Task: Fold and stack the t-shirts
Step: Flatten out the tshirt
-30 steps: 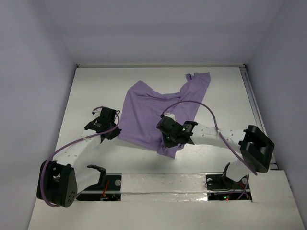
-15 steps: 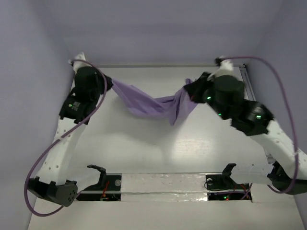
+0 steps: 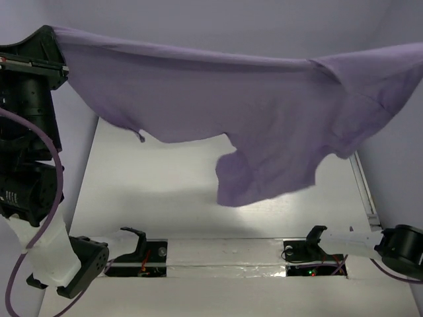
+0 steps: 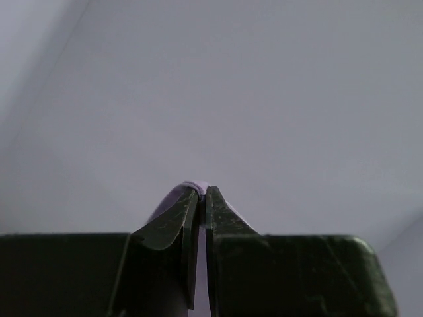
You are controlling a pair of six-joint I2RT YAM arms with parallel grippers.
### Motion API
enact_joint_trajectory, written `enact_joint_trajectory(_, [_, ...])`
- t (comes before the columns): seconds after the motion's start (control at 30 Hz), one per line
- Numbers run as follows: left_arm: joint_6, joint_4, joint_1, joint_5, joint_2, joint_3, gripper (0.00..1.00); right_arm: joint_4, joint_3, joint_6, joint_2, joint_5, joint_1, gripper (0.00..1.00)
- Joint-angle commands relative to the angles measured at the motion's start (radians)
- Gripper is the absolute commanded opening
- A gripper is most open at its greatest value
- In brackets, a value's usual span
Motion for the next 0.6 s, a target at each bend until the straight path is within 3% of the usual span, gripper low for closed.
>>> enact_joint_trajectory(0.0, [0.038,0.032,-0.001,-0.066,0.090,0.025,0.00,0.610,-0.021,-0.663,0.174,0.071,-0.002,0.00])
enact_joint_trajectory(0.07, [0.030,0.087,-0.001,-0.068,0.122,-0.016,0.00,0.728,0.038,-0.797,0.299,0.039,-0.002,0.00])
enact_joint_trajectory(0.13, [0.015,0.115,0.012,-0.065,0.150,-0.064,0.00,0.658,0.158,-0.792,0.373,-0.009,-0.048,0.00])
enact_joint_trajectory(0.17, [0.003,0.113,0.021,-0.042,0.159,-0.078,0.00,0.598,0.184,-0.737,0.420,-0.027,-0.144,0.00])
enact_joint_trajectory(0.23, [-0.028,0.124,0.039,-0.019,0.173,-0.121,0.00,0.335,0.177,-0.460,0.432,-0.117,-0.261,0.00])
enact_joint_trajectory(0.33, [-0.046,0.156,0.056,0.012,0.188,-0.245,0.00,0.051,0.028,-0.100,0.429,-0.304,-0.489,0.00])
enact_joint_trajectory(0.43, [-0.060,0.170,0.104,0.039,0.242,-0.340,0.00,0.007,-0.197,0.110,0.433,-0.490,-0.640,0.00])
enact_joint_trajectory(0.57, [-0.071,0.188,0.150,0.097,0.366,-0.344,0.00,-0.003,-0.218,0.248,0.552,-0.639,-0.741,0.00])
